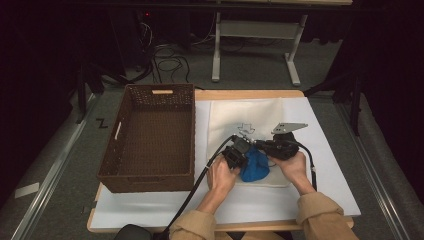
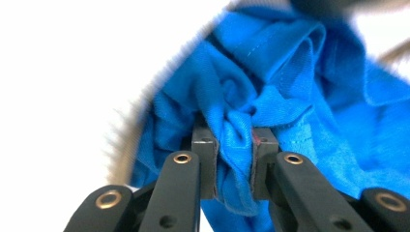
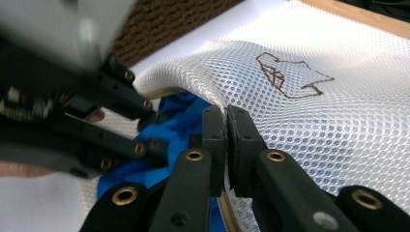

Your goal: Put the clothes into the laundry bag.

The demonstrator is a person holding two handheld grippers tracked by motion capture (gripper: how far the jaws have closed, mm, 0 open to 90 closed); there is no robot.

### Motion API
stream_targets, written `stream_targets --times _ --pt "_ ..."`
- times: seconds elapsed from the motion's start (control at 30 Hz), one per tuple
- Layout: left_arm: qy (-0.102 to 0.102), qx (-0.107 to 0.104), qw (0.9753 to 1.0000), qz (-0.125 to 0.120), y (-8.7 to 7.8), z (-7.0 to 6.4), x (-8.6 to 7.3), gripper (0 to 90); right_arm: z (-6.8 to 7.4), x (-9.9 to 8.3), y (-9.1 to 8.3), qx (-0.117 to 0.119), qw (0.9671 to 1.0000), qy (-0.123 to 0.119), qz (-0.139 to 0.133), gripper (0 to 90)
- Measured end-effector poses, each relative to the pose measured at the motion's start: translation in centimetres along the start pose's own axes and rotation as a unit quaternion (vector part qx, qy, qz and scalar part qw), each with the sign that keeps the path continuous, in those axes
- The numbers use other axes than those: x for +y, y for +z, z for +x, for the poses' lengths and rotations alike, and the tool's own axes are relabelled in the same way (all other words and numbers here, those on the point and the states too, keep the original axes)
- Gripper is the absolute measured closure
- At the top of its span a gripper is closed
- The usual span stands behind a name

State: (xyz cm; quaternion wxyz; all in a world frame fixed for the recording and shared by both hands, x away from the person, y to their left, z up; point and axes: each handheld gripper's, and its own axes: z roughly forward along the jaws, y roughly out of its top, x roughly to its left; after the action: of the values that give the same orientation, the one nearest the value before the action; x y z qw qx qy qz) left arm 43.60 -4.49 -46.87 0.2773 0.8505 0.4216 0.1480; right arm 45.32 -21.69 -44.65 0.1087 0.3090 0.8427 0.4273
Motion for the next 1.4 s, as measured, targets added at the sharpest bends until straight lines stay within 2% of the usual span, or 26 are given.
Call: stream_targets --times 0.13,0.23,0.33,0.4,0.5,0.67,0.77,0.83,1.03,1.1,1.17,1.23,1.3,1.37,1.4 --pt "-0.029 0.004 0.9994 -0.019 -0.4 0.9 0.7 78.4 0.4 0.2 -0.1 0.003 1.0000 -0.008 -0.003 87.8" --pt "-0.045 0.016 0.9987 -0.017 0.7 1.3 0.8 77.9 0.6 0.2 -0.1 0.003 1.0000 -0.004 -0.001 87.8" --pt "-0.041 0.018 0.9989 -0.014 1.6 1.2 0.7 73.8 0.4 0.2 0.0 0.003 1.0000 -0.004 0.002 87.8" --pt "-0.033 0.017 0.9992 -0.015 1.7 0.9 0.7 69.4 0.3 0.1 0.1 0.002 1.0000 -0.005 0.005 87.8" --pt "-0.016 0.017 0.9997 -0.010 1.0 0.8 0.6 61.1 0.0 0.0 0.1 0.003 1.0000 0.000 0.004 87.8" --pt "-0.007 0.003 0.9998 -0.017 -0.8 0.6 0.0 50.3 -0.1 0.0 0.0 0.000 1.0000 0.000 0.002 87.8" --pt "0.011 0.006 0.9998 -0.015 -1.6 0.2 -0.6 46.7 -0.1 -0.1 0.0 -0.001 1.0000 0.004 0.003 87.7" --pt "0.016 0.000 0.9998 -0.015 -1.9 0.0 -1.0 45.3 -0.1 -0.1 0.0 0.000 1.0000 0.003 0.002 87.7" --pt "0.036 -0.015 0.9992 0.004 -1.3 -1.1 -1.8 41.3 -0.1 -0.1 0.1 -0.002 1.0000 0.004 0.007 87.7" --pt "0.050 -0.015 0.9985 0.017 -0.5 -1.7 -2.1 41.1 -0.1 -0.1 0.1 -0.001 1.0000 0.001 0.009 87.7" --pt "0.055 -0.014 0.9980 0.028 0.2 -2.1 -2.3 40.4 -0.1 -0.1 0.2 -0.001 1.0000 0.003 0.007 87.7" --pt "0.054 -0.016 0.9979 0.032 0.9 -2.3 -2.3 40.2 -0.2 -0.2 0.2 -0.001 1.0000 -0.002 0.009 87.7" --pt "0.050 -0.020 0.9980 0.031 1.3 -2.3 -2.3 41.5 -0.3 -0.2 0.2 -0.001 1.0000 0.004 0.009 87.7" --pt "0.047 -0.024 0.9983 0.025 1.4 -2.2 -2.2 49.4 -0.3 -0.3 0.2 -0.002 0.9999 0.008 0.010 87.6" --pt "0.052 -0.018 0.9982 0.022 1.5 -2.1 -2.2 58.3 -0.3 -0.3 0.2 -0.002 0.9999 0.007 0.010 87.7"
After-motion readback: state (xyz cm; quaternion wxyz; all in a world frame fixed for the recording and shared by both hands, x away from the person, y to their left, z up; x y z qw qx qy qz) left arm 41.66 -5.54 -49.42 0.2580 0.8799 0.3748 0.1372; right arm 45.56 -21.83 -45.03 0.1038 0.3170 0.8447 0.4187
